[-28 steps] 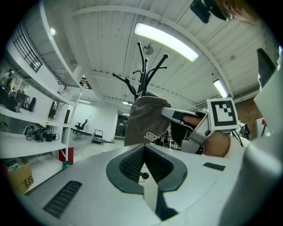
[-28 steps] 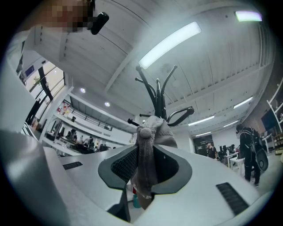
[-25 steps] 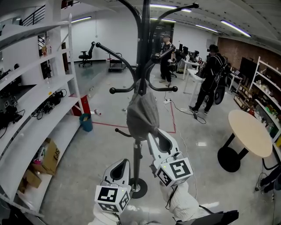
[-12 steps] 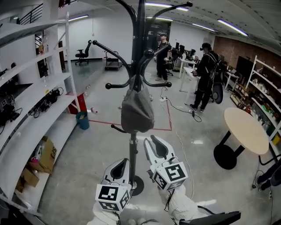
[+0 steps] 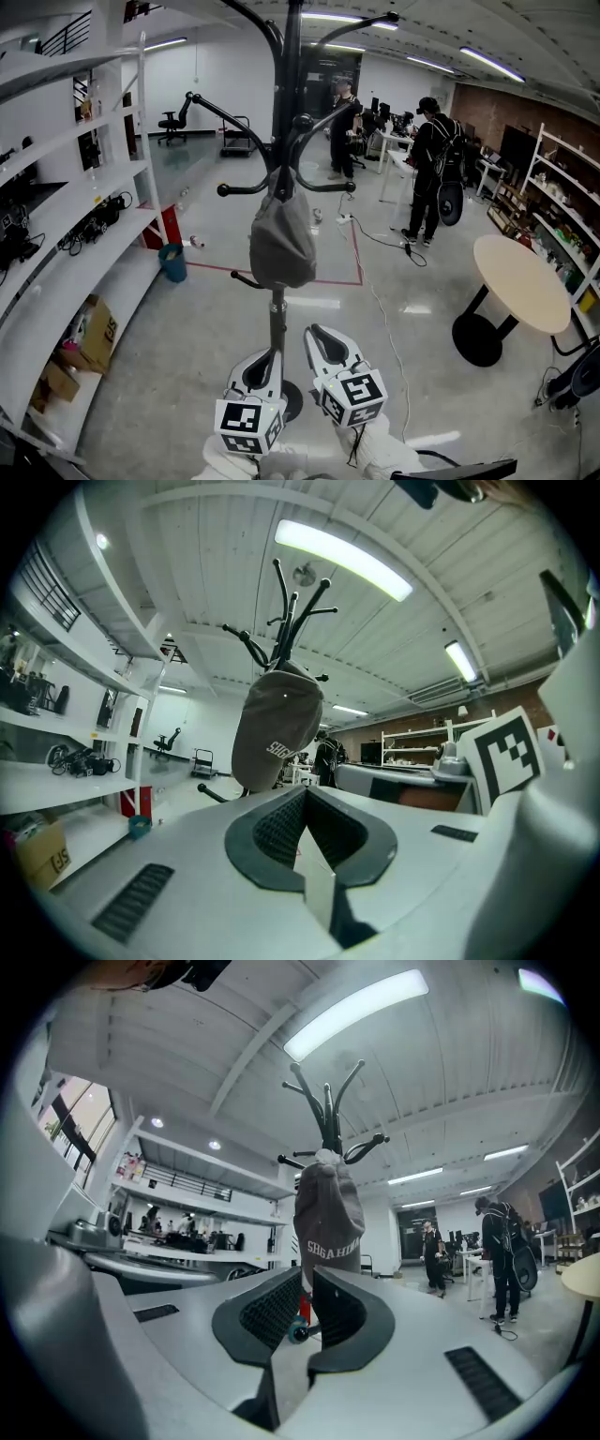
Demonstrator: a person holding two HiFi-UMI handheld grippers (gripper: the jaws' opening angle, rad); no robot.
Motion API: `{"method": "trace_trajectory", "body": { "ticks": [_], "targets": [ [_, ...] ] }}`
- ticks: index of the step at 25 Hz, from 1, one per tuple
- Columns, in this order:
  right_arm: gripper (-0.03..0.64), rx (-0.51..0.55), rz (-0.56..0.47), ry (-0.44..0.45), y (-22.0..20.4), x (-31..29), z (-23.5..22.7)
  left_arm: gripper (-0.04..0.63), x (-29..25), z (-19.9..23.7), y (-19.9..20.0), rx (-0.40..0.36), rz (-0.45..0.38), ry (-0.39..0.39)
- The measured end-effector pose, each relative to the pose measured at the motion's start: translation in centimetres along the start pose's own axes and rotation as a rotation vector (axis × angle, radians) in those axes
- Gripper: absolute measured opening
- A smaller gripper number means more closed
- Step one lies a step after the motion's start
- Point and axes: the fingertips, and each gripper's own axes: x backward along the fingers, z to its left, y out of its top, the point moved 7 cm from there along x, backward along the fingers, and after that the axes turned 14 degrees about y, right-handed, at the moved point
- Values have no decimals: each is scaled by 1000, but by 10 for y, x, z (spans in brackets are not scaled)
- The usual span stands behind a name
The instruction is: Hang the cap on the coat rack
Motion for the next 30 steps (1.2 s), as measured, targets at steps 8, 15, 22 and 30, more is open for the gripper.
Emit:
{"method": "trace_trajectory", "body": {
  "ticks": [8,15,22,30],
  "targets": [
    [17,-28,14,39,-9,13,0,3,3,-10,-7,19,7,35],
    [17,-56,-8,45,-13,15,6,3,9,-10,-11,9,-4,44],
    [15,-89,-10,-10,-20,30,28,3,33,-5,-19,10,9,11],
    [15,-75,-3,-66,-18,52,63,3,68,3,-19,9,9,-15]
  ]
}}
